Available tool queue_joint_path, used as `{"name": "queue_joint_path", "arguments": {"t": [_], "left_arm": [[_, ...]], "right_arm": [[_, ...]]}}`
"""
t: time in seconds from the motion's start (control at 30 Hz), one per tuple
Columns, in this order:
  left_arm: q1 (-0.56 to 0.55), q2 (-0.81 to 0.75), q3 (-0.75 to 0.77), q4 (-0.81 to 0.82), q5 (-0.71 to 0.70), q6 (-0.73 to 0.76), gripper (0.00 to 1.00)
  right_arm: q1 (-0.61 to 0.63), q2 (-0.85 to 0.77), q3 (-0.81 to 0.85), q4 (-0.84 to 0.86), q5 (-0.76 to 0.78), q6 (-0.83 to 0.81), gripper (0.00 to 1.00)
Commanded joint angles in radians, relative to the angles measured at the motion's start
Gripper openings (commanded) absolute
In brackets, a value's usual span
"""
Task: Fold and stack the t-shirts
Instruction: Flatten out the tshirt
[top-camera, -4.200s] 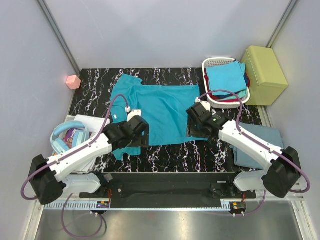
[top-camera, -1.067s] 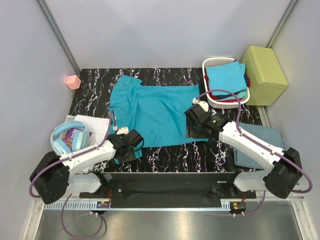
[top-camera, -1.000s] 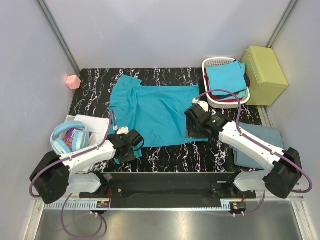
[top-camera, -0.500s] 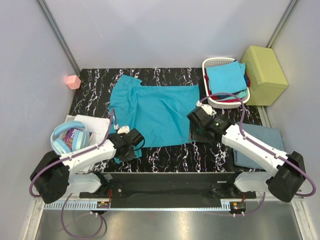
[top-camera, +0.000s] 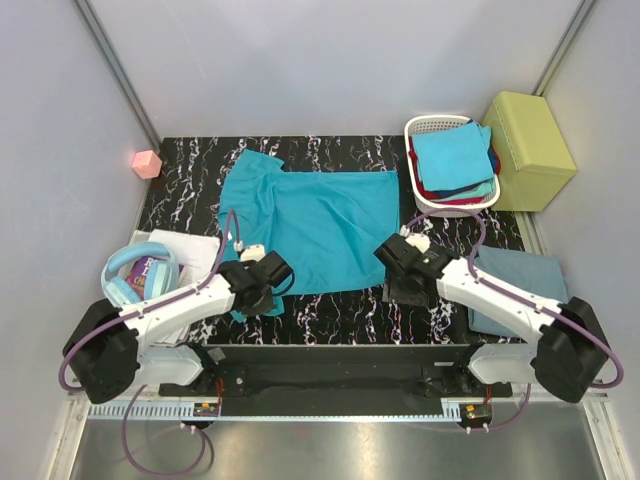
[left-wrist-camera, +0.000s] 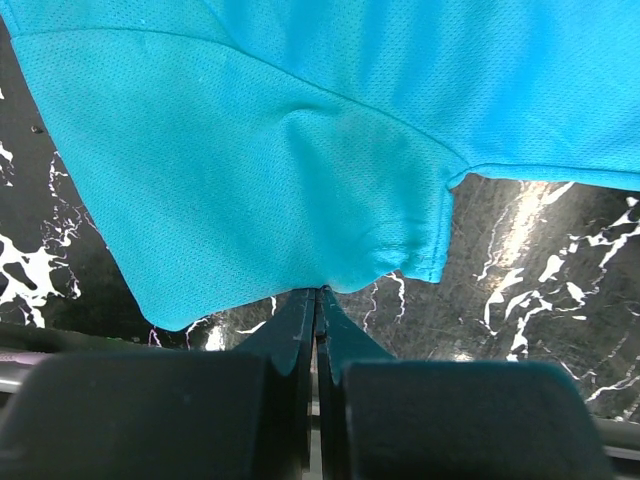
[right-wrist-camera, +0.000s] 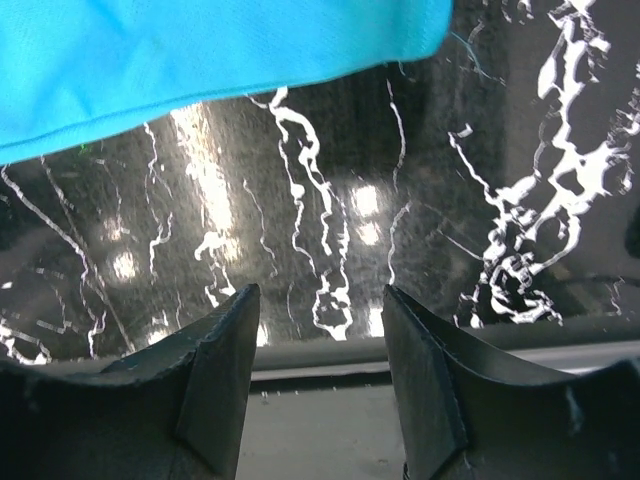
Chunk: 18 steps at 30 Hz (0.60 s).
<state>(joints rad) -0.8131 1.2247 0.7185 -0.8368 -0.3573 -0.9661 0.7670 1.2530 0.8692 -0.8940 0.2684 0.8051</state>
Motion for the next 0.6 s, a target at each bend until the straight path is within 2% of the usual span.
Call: {"name": "queue_joint_path", "arguments": {"t": [0.0, 0.23, 0.33, 0.57], "left_arm": [[-0.006, 0.009, 0.036, 0.002, -0.031, 0.013, 0.0], [-0.006, 0.002, 0.033, 0.001, -0.026, 0.021, 0.0], [-0.006, -0.016, 0.024, 0.001, -0.023, 0.018, 0.0], [-0.006, -0.025, 0.018, -0.004, -0.019, 0.026, 0.0]], "right_arm": [[0.012, 0.069, 0.027, 0.072, 0.034, -0.013, 0.59], [0.008, 0.227, 0.089, 0.109, 0.112, -0.024, 0.58], [-0.015, 0.237, 0.085, 0.122, 0.124, -0.012, 0.58], [-0.202, 0.255, 0.065, 0.188, 0.097, -0.089, 0.57]]}}
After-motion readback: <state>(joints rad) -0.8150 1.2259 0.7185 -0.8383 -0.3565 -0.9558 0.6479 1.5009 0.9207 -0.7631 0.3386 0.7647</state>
